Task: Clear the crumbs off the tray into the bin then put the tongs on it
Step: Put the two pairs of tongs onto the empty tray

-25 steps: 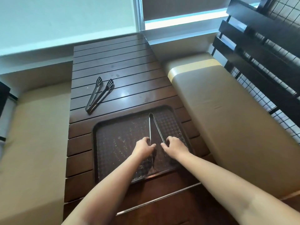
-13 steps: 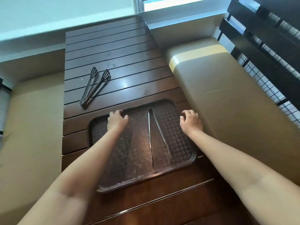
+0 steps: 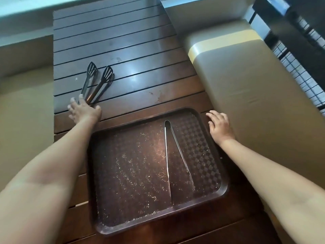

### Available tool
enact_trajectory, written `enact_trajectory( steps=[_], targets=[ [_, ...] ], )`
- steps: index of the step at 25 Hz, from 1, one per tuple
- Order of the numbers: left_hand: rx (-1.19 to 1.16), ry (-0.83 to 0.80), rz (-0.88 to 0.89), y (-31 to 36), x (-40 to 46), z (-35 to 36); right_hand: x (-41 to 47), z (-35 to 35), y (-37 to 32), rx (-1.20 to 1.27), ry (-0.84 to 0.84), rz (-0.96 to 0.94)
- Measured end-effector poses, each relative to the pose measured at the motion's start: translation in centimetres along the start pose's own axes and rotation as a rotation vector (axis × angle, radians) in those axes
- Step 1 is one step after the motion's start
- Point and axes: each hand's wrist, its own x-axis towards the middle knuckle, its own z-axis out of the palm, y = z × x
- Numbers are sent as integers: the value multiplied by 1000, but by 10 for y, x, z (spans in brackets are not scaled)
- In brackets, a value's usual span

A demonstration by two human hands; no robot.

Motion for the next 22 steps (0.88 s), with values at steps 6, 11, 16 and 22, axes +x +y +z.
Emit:
enact_trajectory(
  steps=[6,11,16,22],
  targets=[
    [-62,-41,-76,-12,38,26,4,13,11,-46,160,-126],
    [-166,-23,-120,-12,37,31,3,12,11,-61,121,-133],
    [-237,-73,-141,-8,21,10,9,-8,-6,33,-131,123],
    [-311,-89,235,0,-43,-38,0,-59,-68,124,-41,76]
  ],
)
